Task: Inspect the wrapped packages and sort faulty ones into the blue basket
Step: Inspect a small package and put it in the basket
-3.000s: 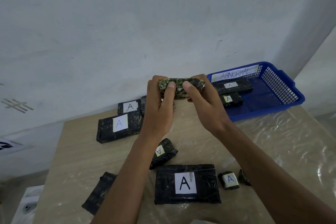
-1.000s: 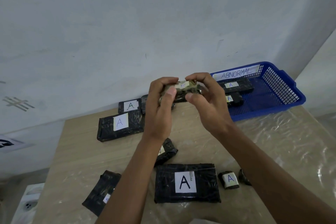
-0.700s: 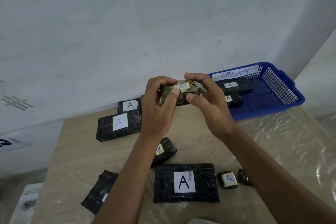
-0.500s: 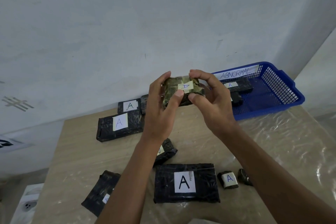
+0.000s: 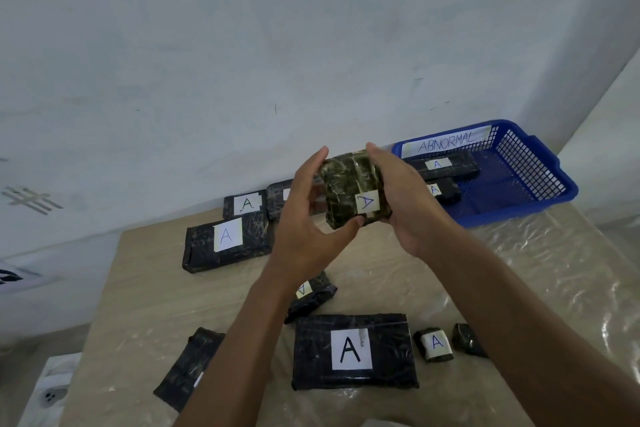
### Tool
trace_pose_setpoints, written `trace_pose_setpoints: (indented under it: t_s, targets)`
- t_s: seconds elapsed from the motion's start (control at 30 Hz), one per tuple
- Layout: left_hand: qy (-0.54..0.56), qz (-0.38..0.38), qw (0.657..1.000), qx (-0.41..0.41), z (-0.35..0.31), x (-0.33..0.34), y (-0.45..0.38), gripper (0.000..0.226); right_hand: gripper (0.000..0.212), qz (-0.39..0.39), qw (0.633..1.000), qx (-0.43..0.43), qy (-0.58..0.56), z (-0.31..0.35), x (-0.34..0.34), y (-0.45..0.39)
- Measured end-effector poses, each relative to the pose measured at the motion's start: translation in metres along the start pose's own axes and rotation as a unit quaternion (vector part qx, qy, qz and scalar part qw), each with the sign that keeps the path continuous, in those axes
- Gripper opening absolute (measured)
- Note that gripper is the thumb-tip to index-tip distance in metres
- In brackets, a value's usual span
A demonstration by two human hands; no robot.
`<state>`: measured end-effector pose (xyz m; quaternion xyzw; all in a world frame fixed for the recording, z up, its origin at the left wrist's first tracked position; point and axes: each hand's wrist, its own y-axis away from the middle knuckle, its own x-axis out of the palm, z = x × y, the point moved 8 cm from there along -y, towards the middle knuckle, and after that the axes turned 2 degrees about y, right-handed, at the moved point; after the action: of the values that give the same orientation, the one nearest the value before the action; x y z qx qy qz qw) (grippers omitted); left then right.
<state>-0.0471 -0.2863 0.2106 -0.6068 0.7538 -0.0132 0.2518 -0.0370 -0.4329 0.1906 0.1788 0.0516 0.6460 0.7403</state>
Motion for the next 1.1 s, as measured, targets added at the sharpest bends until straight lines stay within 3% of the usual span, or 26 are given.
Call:
trace_pose_setpoints:
  t_s: [0.07,0.2,0.3,0.4,0.57,0.8,0.93,1.1]
  targets:
    - [0.044,-0.002,0.999,-0.022,-0.007,0.003,0.001,0.081,0.032,-0.015,0.999,-0.027,-0.010,0.001,0.000,0.001]
    - [0.189,-0.113,0.967,-0.129,-0.019,0.009,-0.004,0.025,0.017,-0.042,0.991,-0.129,-0.013,0.009,0.004,0.012]
    - [0.202,-0.178,0.947,-0.173,-0.019,0.013,-0.012,0.025,0.010,-0.049,0.982,-0.176,-0.037,0.012,0.009,0.021]
    - [0.182,-0.196,0.953,-0.145,-0.026,0.013,-0.017,0.016,0.021,-0.025,0.983,-0.174,-0.053,0.012,0.012,0.023]
    - [0.148,-0.165,0.969,-0.107,-0.033,0.017,-0.018,0.020,0.024,-0.009,0.988,-0.149,-0.028,0.005,0.011,0.019]
    - [0.176,-0.127,0.966,-0.139,-0.031,0.025,-0.018,0.014,0.022,-0.012,0.986,-0.163,-0.017,0.001,0.003,0.015]
    - [0.164,-0.117,0.969,-0.141,-0.029,0.031,-0.016,0.009,0.040,0.005,0.992,-0.119,-0.037,-0.006,-0.002,0.014]
    - [0.157,-0.067,0.974,-0.146,-0.028,0.050,-0.021,0.011,0.032,-0.029,0.989,-0.144,-0.010,0.001,-0.023,0.009]
